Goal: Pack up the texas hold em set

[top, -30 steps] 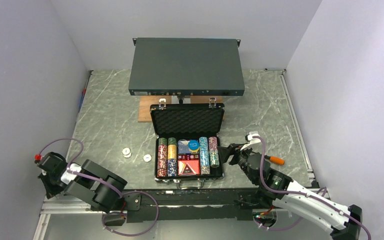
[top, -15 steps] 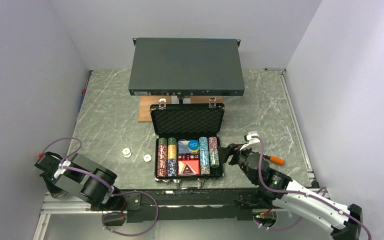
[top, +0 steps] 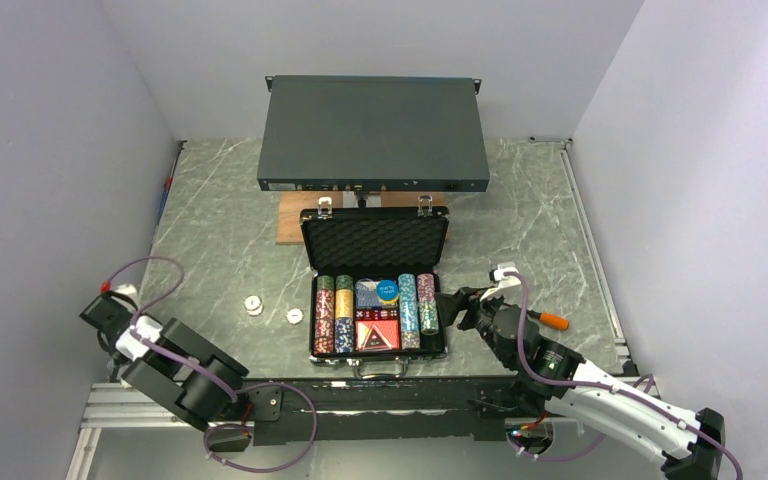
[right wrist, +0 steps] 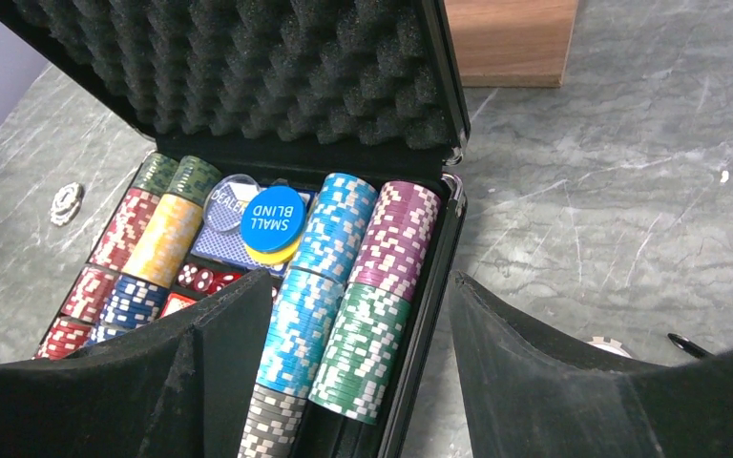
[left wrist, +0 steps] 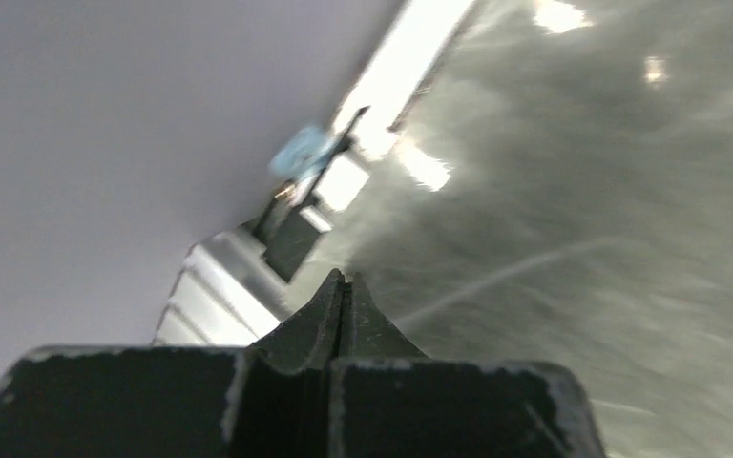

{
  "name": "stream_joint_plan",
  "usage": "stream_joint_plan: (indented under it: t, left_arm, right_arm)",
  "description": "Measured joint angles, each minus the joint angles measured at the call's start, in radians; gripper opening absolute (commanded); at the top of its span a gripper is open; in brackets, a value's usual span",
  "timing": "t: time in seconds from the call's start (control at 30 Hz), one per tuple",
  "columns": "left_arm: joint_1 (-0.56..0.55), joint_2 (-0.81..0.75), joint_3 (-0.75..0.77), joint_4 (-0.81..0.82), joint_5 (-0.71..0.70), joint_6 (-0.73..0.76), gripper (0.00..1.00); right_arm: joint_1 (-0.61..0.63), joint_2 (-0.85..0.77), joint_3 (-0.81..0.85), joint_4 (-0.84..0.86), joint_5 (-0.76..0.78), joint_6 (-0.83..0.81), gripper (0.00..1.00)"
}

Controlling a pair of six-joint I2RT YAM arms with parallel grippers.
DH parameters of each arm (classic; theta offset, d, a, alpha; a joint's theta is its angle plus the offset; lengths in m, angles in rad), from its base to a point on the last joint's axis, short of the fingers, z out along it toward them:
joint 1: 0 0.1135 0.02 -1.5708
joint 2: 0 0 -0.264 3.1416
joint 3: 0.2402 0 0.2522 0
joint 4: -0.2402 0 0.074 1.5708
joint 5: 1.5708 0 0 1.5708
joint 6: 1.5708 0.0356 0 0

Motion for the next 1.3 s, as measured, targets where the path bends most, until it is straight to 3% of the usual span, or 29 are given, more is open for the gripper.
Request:
stream_joint_plan:
  t: [0.17,0.4,0.43,0.53,0.57,0.63,0.77,0.9,1.03,1.2,1.3]
  left_arm:
    - [-0.096,-0.113,-0.009,-0.064,0.061,-0.002,0.0]
    - [-0.294,-0.23,-0.01,-0.035,-0.13,-0.106,0.0]
    - [-0.305,-0.239,-0.009,-0.032,-0.157,-0.132,0.06]
    - [-0.318,-0.251,0.016,-0.056,-0.295,-0.275,0.45]
    - [-0.319,-0.252,0.037,-0.082,-0.331,-0.328,0.52]
    - [-0.318,-0.258,0.095,-0.146,-0.382,-0.442,0.61]
    - [-0.318,-0.265,0.22,-0.251,-0.423,-0.681,0.69]
    - [-0.313,-0.238,0.236,-0.365,-0.459,-0.87,0.95]
    - [-0.257,-0.258,0.201,-0.473,-0.474,-1.036,0.98]
    - [-0.108,-0.406,0.076,-0.473,-0.435,-1.16,0.96]
    - [-0.082,-0.392,0.054,-0.484,-0.425,-1.213,0.96]
  right_arm:
    - [0.0,-0.006,0.0,0.0,0.002,0.004,0.7]
    - [0.0,-0.014,0.0,0.0,0.0,0.006,0.69]
    - [0.0,-0.013,0.0,0.0,-0.001,0.006,0.68]
    - [0.0,-0.005,0.0,0.0,-0.002,0.006,0.68]
    - [0.0,-0.001,0.0,0.0,-0.004,0.006,0.68]
    - [0.0,0.008,0.0,0.0,-0.006,0.006,0.67]
    - [0.0,0.025,0.0,0.0,-0.009,0.006,0.66]
    - [0.0,0.029,0.0,0.001,-0.011,0.006,0.66]
    - [0.0,0.033,0.0,0.002,-0.021,0.005,0.66]
    - [0.0,0.059,0.0,0.003,-0.036,0.003,0.65]
    - [0.0,0.071,0.0,0.005,-0.045,0.003,0.65]
